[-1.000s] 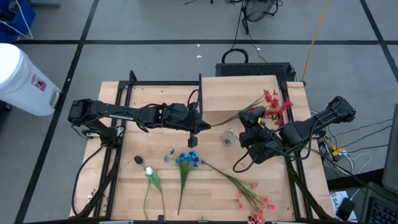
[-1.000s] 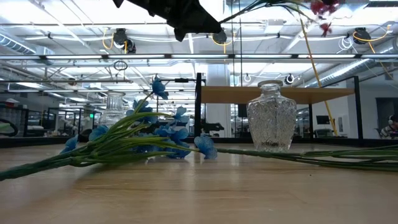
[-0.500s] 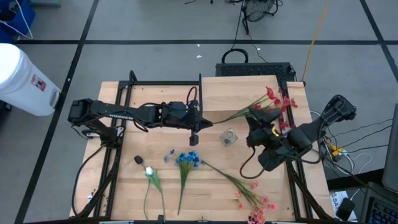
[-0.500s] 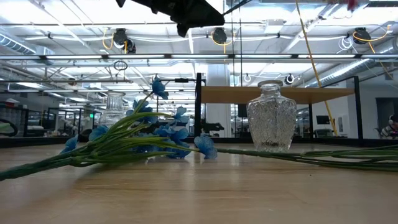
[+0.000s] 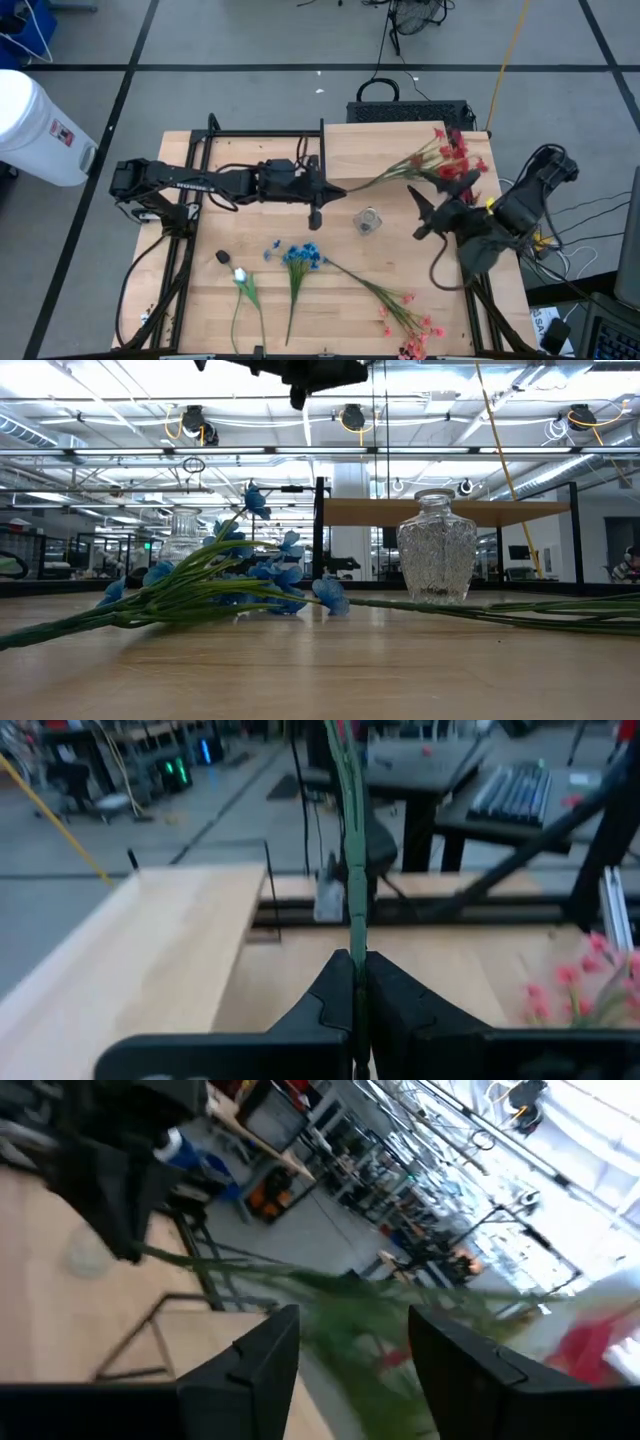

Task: Pick and place flowers into a vace then onto a shelf
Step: Put the red flowers into the right transparent vase

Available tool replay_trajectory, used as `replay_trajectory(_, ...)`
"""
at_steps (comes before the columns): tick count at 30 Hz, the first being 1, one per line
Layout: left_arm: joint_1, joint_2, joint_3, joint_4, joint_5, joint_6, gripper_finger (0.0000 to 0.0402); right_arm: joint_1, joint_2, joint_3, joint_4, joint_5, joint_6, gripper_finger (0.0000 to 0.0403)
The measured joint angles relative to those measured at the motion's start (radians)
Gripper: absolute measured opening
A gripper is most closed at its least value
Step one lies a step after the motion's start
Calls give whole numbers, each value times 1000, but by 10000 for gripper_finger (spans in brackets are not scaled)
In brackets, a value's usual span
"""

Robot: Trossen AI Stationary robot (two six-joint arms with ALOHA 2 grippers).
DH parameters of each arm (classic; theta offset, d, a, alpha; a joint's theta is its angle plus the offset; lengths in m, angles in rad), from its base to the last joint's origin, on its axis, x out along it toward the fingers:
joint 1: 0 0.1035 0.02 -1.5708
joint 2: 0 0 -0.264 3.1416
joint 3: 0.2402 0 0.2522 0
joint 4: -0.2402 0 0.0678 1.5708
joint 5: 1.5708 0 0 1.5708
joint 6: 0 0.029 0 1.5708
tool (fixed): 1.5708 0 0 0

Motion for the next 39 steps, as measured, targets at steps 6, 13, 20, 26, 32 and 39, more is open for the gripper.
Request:
replay_trajectory(6, 0, 0, 0, 115, 1, -4, 11, 63, -42, 0, 0, -6, 117, 172)
replay_trajectory(13, 0, 0, 0, 204, 1, -13, 11, 125, -82, -66, 0, -7, 218, 169)
replay_trajectory(20, 8, 40, -25, 379, 149, -69, 11, 137, -147, -239, 98, -10, 328, 167)
replay_trajectory(26, 13, 199, -27, 631, 210, -155, 11, 136, -204, -418, 419, -38, 227, 166)
replay_trajectory(32, 17, 334, -26, 961, 218, -210, 11, 102, -262, -606, 933, -145, -48, 165)
replay_trajectory(39, 33, 363, -23, 968, 263, -241, 11, -12, -297, -814, 1648, -394, -397, 162)
